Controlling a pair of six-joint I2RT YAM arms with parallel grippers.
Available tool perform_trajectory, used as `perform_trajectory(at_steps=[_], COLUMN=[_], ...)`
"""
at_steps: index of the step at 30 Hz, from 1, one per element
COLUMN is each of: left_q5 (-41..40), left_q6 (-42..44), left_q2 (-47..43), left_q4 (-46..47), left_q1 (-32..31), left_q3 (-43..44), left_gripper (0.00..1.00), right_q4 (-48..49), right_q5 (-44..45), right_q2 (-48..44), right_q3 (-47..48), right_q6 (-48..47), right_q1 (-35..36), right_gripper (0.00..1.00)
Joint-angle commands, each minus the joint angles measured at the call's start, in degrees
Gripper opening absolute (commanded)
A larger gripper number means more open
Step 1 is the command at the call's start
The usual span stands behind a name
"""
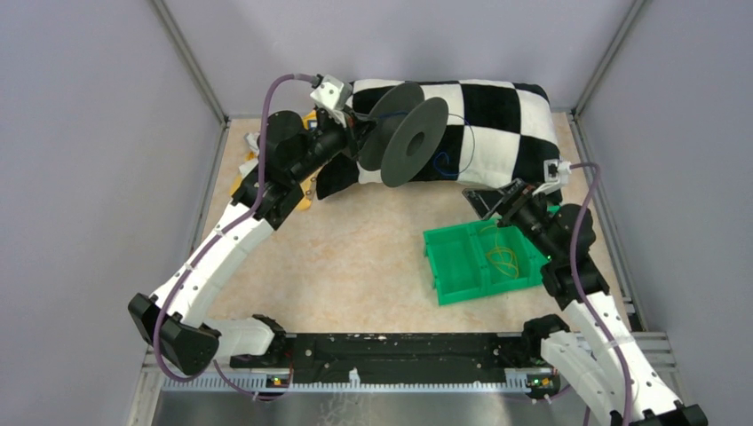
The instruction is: Wrap the cables
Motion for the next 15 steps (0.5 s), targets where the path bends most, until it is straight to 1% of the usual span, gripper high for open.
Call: perform_trajectory(at_steps=[1,4,6,11,15], left_q5=[-2.6,-2.9,-3.0,-2.1,-2.0], left_q6=[-1.7,-1.7,-1.7,-2.3,-2.1], left_q2=[0.0,0.2,0.4,0.4,0.3], left_q4=[6.6,5.9,5.0,3.7,3.2], left_q1=[0.3,0.3,0.5,0.7,0.8], left_q3=[4.1,5.2,6.3,8.1,8.9], left_gripper=[0.00,0.00,0.00,0.00,0.00], right_q4=[0.9,-3.7,-3.4,7.1,18.7], right_q5=[5.1,10.7,11.9,4.8,-0.3], right_q2=[-4.2,-4.4,-3.1,6.8,15.5], right_q3=[1.1,0.6,-0.8,-1.8,-1.3], right_q6=[-1.5,-2.8,-3.1,-2.8,-0.8], right_q1=[-0.5,-0.5,-0.5,-0.6,-1.1], right_gripper=[0.82,0.81,0.79,0.76,0.75])
